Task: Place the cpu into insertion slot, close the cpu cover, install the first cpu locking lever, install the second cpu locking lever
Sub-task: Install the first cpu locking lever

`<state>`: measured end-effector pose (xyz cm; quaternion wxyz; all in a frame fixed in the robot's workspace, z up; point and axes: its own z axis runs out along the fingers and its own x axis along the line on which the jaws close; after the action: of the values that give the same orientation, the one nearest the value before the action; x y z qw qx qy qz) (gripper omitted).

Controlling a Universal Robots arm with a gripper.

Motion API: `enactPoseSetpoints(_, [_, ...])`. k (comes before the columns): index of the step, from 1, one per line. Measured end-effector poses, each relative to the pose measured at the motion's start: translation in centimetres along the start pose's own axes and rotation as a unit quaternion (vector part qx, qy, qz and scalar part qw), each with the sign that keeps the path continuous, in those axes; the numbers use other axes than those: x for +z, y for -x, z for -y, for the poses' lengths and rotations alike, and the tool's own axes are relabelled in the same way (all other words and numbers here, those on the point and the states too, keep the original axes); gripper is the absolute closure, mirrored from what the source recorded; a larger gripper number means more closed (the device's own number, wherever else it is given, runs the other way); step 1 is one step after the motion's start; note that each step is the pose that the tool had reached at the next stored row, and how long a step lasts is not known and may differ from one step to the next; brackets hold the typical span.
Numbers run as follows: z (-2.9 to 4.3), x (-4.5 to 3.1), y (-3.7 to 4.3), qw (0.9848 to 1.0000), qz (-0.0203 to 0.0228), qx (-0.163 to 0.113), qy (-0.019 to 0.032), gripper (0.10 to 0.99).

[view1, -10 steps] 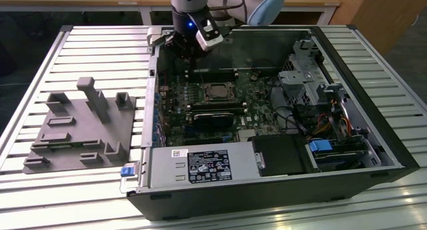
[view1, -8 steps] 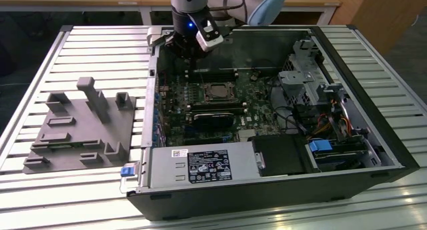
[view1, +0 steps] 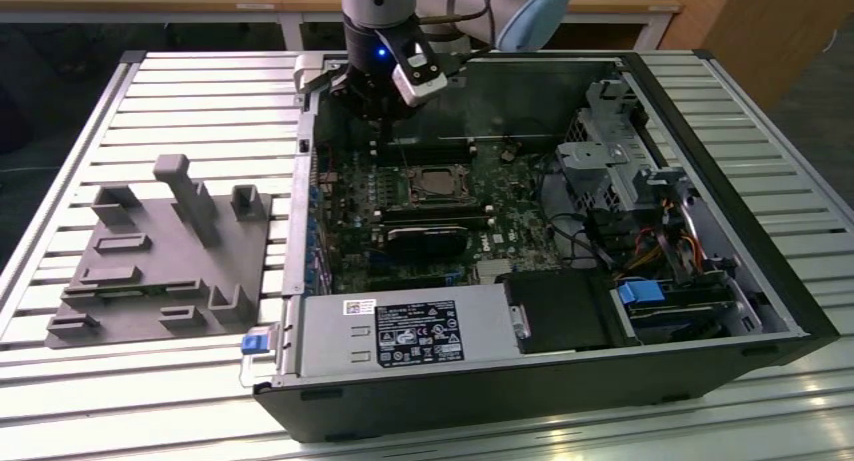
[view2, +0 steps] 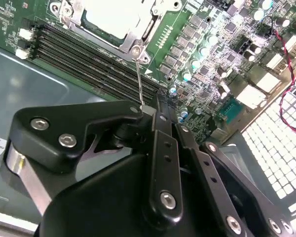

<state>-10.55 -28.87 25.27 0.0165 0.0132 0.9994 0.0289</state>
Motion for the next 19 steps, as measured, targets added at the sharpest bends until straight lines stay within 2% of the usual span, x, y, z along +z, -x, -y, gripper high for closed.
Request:
enactPoseSetpoints(4, [0.0, 0.01, 0.15, 1.0, 0.0, 0.0, 0.0, 0.98])
enactPoseSetpoints(12, [-0.03, 0.05, 1.38, 1.0, -0.0007, 0.0, 0.0, 0.98])
enactPoseSetpoints(19, [-0.05, 0.07, 2.09, 1.0, -0.0008, 0.0, -0.0001, 0.98])
